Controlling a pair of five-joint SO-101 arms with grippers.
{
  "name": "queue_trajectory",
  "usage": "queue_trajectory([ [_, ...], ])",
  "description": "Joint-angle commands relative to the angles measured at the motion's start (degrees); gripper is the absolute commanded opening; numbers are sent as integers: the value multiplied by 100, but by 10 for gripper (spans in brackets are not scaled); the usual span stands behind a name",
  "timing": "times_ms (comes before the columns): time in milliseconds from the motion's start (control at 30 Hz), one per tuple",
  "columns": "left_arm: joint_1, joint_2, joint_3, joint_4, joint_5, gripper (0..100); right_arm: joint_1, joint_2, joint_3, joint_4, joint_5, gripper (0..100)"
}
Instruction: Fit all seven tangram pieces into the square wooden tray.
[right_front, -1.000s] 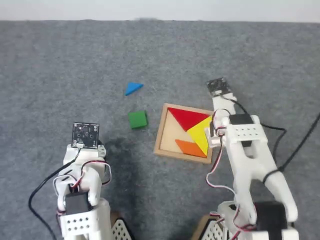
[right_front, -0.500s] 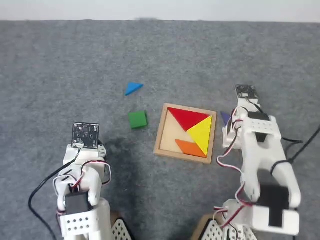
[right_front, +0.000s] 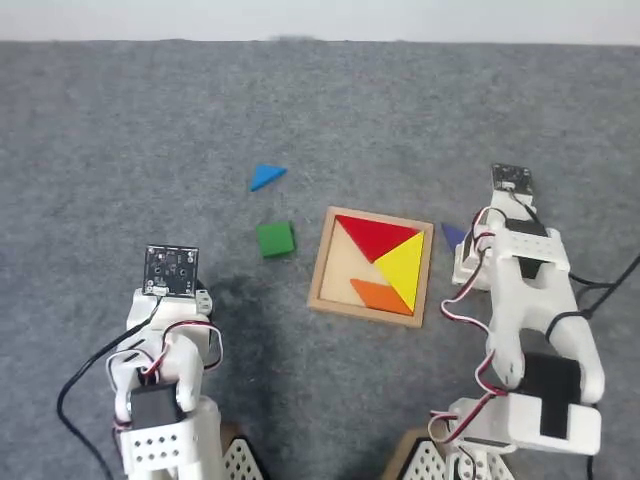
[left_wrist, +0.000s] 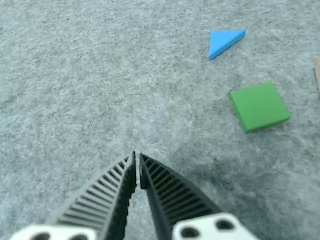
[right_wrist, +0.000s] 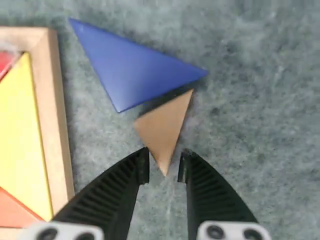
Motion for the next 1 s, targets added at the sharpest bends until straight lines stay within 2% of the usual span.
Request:
queue_trajectory([
  [0, 35, -79, -48, 26, -18, 15, 75, -31, -457, -84, -70, 124],
  [233, 35, -79, -48, 26, -18, 15, -207, -40, -510, -110, -97, 217],
  [400, 35, -79, -48, 26, -18, 15, -435, -22, -536, -119, -185, 188],
  [533, 35, -79, -48, 26, -18, 15, -435, -22, -695, -92, -589, 190],
  [700, 35, -79, -48, 26, -18, 15, -418, 31, -712, -84, -615, 191],
  [967, 35, -79, -48, 26, -18, 15, -356, 963, -1292, -13, -615, 190],
])
